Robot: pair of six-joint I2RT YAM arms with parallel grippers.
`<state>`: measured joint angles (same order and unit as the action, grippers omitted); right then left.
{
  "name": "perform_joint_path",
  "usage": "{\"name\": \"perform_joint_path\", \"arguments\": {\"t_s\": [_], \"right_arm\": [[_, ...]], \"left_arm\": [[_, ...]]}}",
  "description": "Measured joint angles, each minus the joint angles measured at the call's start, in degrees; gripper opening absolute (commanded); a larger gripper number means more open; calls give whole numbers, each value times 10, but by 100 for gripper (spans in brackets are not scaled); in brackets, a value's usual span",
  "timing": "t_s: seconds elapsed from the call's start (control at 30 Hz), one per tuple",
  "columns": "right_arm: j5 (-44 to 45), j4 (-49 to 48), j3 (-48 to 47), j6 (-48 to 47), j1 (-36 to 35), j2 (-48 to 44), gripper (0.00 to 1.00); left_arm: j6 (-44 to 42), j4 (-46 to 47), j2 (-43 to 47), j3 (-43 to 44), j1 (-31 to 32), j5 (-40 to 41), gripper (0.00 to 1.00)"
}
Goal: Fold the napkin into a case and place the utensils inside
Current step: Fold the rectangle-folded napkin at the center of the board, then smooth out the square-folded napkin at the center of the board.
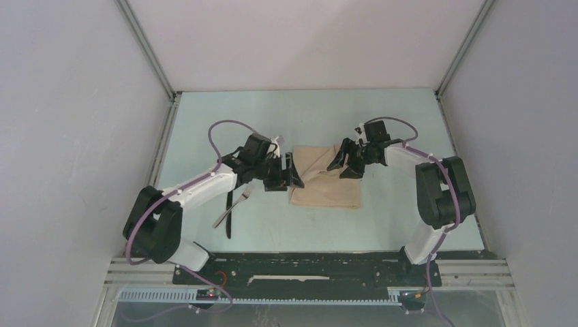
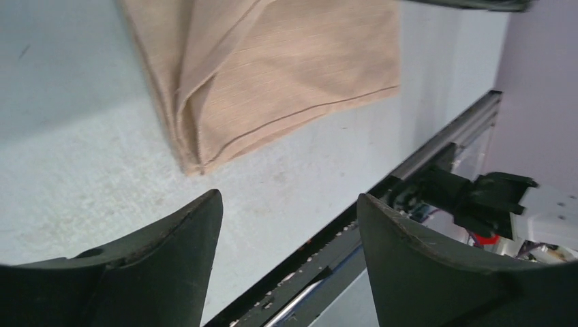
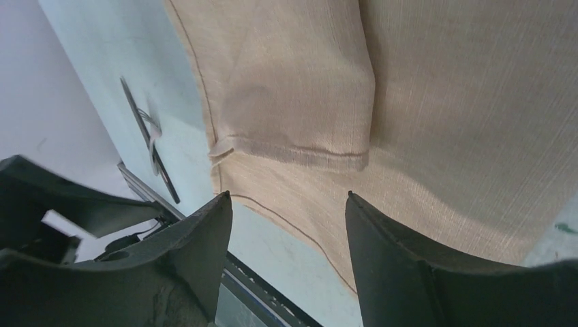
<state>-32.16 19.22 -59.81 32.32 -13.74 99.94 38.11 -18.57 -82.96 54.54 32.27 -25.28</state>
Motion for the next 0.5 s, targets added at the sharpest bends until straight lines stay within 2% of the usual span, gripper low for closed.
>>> {"name": "perform_joint_path", "arguments": {"t_s": [0.07,0.37,0.5], "right_arm": [[-12,-18,0,0,8,8,69],[-46,-54,0,-5,40,45,67],[-55,-61,0,-7,47,47,61]], "left_arm": [[0,-1,-13,-12,3,14,77],[4,-3,-70,-22,5,57,55],[9,0,-88,-22,6,64,47]]}}
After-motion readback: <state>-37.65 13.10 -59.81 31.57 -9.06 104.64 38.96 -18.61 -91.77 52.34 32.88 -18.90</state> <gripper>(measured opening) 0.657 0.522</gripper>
